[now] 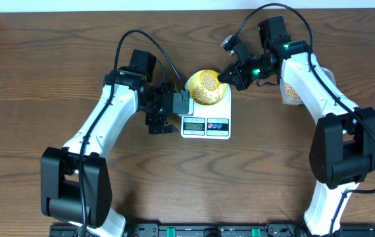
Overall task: Scoop item into bowl and weigh 50g on scale
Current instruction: 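Hold the scoop over the bowl and shake out remaining chickpeas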
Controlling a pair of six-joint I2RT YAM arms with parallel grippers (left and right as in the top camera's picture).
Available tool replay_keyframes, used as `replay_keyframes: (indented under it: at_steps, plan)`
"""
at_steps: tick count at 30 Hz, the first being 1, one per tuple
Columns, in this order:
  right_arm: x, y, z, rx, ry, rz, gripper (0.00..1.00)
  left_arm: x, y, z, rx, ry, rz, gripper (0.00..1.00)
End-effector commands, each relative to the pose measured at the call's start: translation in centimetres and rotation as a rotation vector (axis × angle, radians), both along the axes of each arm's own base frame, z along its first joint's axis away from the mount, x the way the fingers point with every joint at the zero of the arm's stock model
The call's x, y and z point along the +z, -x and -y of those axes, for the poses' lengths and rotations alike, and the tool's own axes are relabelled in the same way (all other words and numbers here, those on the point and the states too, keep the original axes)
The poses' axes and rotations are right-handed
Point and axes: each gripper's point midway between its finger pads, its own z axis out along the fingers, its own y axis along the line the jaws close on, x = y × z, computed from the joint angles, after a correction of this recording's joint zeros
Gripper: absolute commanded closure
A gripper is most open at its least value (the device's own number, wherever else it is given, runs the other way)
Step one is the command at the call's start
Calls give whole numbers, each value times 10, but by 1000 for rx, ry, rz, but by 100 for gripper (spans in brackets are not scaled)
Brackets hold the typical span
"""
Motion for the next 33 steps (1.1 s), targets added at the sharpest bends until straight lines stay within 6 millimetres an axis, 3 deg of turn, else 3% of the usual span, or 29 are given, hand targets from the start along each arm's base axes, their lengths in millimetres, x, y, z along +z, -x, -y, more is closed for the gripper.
replay_keyframes:
  at_steps: [1,13,27,33]
  plan:
    - [22,-1,-3,38,-15,82,99,-3,4,2,-11,11,-18,2]
    - [24,-2,-3,74,-9,133,99,-3,5,2,-11,11,-18,2]
    - [55,-2,1,75,6,225,99,-3,5,2,-11,11,-18,3]
    - [55,-1,2,96,20,247,99,-3,4,2,-11,11,-18,2]
